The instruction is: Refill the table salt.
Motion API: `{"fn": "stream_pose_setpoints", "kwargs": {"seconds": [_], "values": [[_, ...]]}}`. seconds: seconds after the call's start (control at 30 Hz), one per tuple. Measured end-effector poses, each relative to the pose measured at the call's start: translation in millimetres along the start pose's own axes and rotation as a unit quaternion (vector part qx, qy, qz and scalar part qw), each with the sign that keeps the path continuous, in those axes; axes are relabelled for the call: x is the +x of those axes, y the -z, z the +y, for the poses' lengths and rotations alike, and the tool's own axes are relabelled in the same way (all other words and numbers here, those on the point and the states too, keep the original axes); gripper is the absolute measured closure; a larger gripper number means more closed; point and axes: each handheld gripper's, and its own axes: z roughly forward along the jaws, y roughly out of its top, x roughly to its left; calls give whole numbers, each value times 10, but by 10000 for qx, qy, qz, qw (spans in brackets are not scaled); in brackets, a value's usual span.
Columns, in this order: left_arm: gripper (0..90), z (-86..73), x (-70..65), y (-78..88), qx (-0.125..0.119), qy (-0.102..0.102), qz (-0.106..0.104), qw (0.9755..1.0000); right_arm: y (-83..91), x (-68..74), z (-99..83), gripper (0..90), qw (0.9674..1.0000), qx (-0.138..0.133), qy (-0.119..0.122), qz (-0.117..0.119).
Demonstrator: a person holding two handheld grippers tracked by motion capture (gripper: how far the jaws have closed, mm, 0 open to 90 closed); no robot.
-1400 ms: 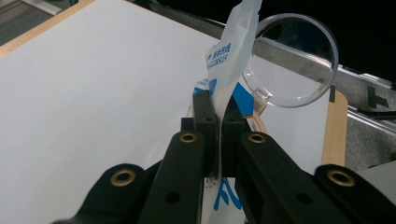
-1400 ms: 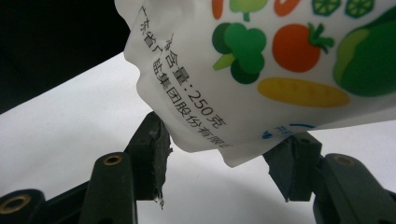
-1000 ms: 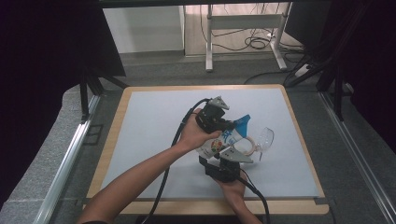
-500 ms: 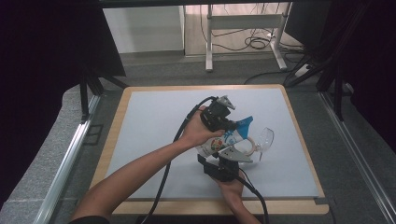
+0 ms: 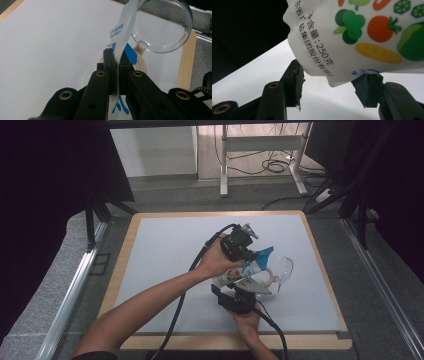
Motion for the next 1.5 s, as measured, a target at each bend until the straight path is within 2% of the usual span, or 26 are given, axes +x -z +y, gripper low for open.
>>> {"fn": "stream_pose_setpoints", "kwargs": {"seconds": [0.4, 0.77, 0.87, 0.97, 1.2, 1.5], "values": [[900, 28, 10, 8, 124, -20, 75, 9999, 2, -3, 10, 467, 10000, -66, 19, 64], [900, 19, 3, 57, 61, -6, 55, 10000, 17, -12, -3, 465, 9999, -94, 47, 11], [900, 11, -36, 77, 14, -63, 28, 10000, 11, -29, -16, 465, 9999, -125, 86, -63], [900, 6, -54, 98, -26, -37, 13, 10000, 13, -31, -19, 465, 9997, -144, 158, -123], [900, -1, -120, 161, -154, -68, -29, 9999, -14, -43, -38, 465, 9981, -237, 430, -376], [900, -13, -154, 183, -195, -52, -60, 9998, -38, -70, -41, 465, 9969, -182, 437, -626]]}}
